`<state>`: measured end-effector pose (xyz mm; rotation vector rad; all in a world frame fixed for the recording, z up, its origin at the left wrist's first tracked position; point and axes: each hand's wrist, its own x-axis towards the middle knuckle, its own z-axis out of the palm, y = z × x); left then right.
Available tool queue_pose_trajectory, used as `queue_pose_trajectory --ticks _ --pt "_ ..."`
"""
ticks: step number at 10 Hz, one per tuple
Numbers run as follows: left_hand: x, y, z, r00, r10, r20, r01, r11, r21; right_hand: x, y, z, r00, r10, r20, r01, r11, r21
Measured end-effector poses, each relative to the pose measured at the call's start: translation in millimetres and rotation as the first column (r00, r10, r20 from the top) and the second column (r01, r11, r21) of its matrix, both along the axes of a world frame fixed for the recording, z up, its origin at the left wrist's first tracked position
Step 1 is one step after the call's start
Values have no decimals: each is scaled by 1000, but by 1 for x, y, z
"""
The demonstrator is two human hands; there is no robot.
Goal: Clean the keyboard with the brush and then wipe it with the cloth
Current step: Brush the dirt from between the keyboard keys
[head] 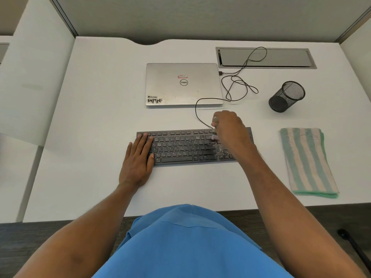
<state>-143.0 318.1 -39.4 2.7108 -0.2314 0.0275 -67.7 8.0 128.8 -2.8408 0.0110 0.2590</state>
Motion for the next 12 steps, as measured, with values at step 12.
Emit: queue_pose_trajectory --ticks 12 --pt "1 0 0 1000 -3 -4 3 1000 6 -12 3 -22 964 -197 177 135 940 313"
